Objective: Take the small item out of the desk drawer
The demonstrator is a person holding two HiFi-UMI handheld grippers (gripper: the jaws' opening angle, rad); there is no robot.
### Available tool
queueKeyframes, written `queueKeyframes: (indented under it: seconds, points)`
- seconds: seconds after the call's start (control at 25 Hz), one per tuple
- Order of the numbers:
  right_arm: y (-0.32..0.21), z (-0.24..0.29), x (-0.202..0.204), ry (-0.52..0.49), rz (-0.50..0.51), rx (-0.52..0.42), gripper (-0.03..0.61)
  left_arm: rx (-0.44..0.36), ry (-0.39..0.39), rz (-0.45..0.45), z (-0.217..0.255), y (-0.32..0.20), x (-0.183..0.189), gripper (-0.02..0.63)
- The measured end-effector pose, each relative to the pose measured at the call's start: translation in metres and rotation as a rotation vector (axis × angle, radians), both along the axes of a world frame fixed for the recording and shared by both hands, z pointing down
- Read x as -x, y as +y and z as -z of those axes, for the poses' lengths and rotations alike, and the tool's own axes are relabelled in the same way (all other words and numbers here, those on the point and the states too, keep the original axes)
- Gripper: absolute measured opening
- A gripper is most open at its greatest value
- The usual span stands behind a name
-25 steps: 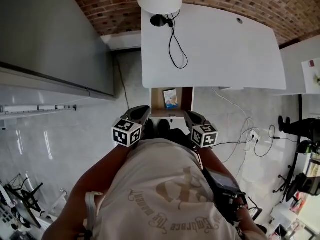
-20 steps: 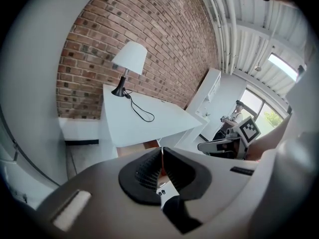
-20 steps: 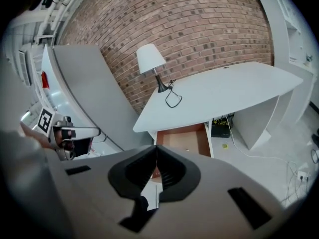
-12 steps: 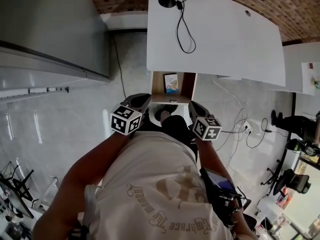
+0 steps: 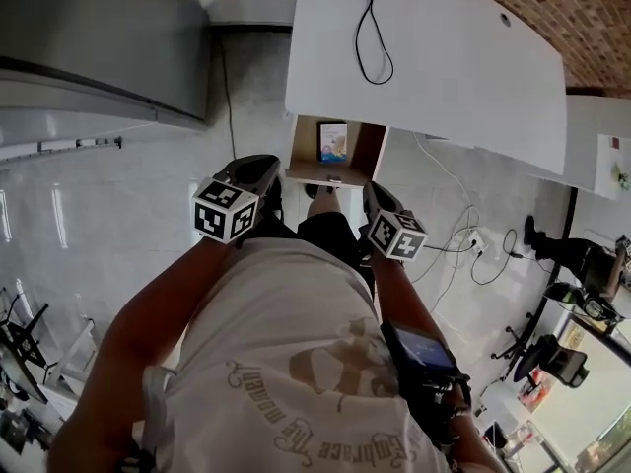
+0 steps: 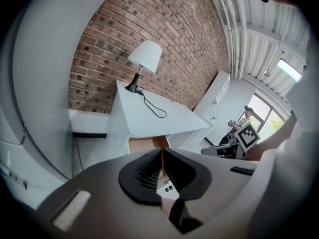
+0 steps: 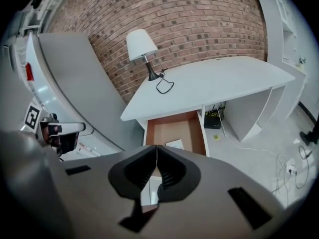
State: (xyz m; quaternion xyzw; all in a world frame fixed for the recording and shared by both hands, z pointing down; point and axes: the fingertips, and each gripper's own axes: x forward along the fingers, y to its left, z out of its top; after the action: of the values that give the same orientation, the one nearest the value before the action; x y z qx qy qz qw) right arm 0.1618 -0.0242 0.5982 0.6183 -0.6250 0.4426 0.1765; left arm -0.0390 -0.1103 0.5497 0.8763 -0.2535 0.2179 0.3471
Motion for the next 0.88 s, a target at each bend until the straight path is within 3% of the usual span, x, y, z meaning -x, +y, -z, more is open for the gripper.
queueKeyframes:
  seconds: [0.28, 0.8, 0.84, 0.88]
  points:
    - [-0.008, -0.036, -0.006, 0.019, 0.06, 0.074, 0.007, 0.046, -0.025, 0.02, -0.018, 0.011, -0.006, 0.014]
    - [-0.055, -0.092, 0.013, 0.039, 0.18, 0.119, 0.009, 0.111, -0.065, 0.09, -0.053, 0.024, 0.007, 0.014]
    - [-0.056, -0.094, 0.014, 0.041, 0.185, 0.124, 0.021, 0.115, -0.065, 0.096, -0.054, 0.025, 0.008, 0.014]
    - [-0.057, -0.097, 0.014, 0.043, 0.19, 0.13, 0.087, 0.119, -0.064, 0.104, -0.055, 0.026, 0.008, 0.014]
